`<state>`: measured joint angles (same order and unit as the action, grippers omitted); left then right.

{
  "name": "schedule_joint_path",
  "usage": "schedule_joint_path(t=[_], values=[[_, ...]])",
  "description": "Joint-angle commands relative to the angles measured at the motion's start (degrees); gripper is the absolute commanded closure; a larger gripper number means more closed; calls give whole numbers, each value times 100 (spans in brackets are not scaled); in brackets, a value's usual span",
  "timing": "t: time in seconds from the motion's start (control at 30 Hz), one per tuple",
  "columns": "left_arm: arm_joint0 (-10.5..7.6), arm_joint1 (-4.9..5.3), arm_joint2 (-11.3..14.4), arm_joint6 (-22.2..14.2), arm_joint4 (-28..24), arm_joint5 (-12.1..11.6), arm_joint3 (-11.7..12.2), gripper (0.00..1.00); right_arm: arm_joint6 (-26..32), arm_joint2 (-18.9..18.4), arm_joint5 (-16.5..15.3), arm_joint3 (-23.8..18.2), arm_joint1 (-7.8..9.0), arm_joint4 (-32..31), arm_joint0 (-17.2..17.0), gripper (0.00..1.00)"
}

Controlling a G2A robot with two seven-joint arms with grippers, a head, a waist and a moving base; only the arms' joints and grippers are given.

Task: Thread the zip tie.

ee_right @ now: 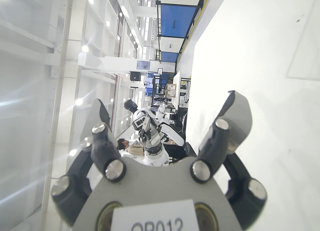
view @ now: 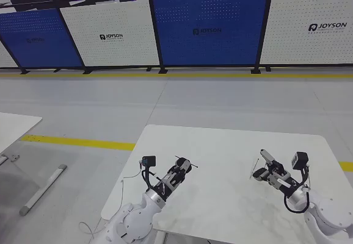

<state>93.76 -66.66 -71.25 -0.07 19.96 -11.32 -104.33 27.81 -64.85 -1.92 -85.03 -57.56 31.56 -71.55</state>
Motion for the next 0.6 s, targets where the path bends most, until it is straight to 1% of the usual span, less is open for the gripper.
schedule_joint_path(t=[0.0,0.47,0.57], values=[[1,1,-2,-3,12,1,0,100,0,0,0,0,0,0,0,0],[-13,-1,-4,4,-4,14,-2,100,0,0,0,0,0,0,0,0],[-39,-14,-22,143,-51,15,-29,100,0,0,0,0,0,0,0,0]])
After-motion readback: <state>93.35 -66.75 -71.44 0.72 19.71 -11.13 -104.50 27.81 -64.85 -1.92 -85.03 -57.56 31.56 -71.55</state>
